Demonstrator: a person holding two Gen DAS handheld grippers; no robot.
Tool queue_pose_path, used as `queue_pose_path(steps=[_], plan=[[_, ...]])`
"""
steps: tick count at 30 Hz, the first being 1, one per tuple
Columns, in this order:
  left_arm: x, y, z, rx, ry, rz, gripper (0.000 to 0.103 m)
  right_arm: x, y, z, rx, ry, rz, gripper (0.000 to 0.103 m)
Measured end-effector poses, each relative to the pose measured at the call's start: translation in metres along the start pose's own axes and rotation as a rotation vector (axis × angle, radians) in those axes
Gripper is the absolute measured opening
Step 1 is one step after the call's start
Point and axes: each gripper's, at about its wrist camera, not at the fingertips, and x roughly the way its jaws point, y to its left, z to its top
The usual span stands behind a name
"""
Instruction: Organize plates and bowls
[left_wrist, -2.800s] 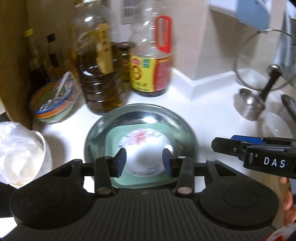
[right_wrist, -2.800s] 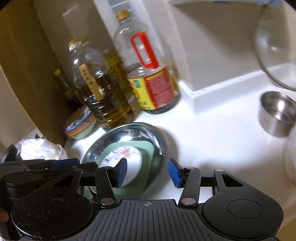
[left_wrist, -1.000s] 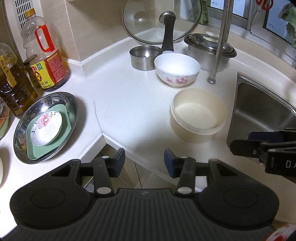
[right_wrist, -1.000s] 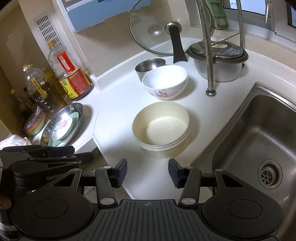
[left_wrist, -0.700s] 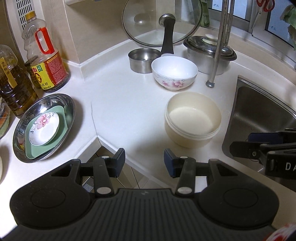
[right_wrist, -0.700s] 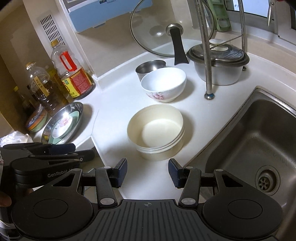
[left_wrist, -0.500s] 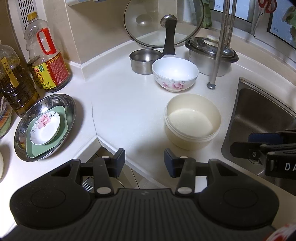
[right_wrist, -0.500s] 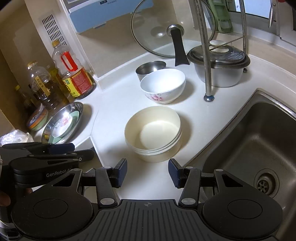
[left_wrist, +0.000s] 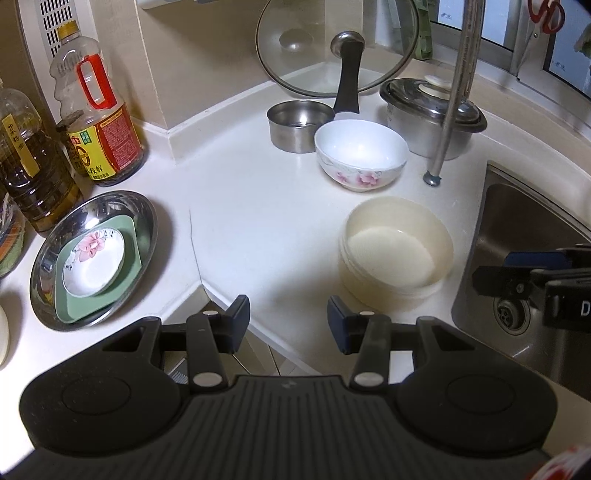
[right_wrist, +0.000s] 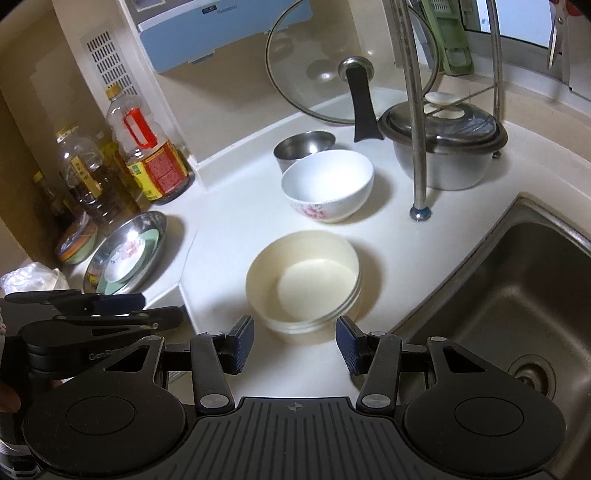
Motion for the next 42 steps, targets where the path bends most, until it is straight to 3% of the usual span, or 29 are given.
queue_pose_path(steps=[8, 16, 19, 24, 36, 39, 42], plan=[[0.029, 0.013, 0.019, 0.044, 0.008, -0.057, 0.043, 0.023, -0.018, 0.009, 0.081, 0.008, -0.108, 0.05], [0.054, 0.03, 0.03, 0.076, 0.033, -0.103, 0.043, 0.063, -0.026, 0.01, 0.202, 0.11, -0.117, 0.048], [0.06, 0.039, 0.036, 0.077, 0.035, -0.111, 0.043, 0.073, -0.023, 0.014, 0.241, 0.13, -0.104, 0.034], [0.07, 0.054, 0.046, 0.068, 0.035, -0.111, 0.043, 0.093, -0.012, 0.029, 0.272, 0.127, -0.107, 0.025], [0.094, 0.098, 0.076, 0.035, 0.02, -0.063, 0.043, 0.16, 0.039, 0.076, 0.15, 0.136, -0.062, 0.025], [0.1, 0.106, 0.088, 0.032, 0.01, -0.057, 0.043, 0.156, 0.048, 0.082, 0.088, 0.155, -0.078, 0.025], [0.109, 0.11, 0.102, 0.04, -0.002, -0.054, 0.044, 0.138, 0.054, 0.096, 0.05, 0.116, -0.039, 0.034]])
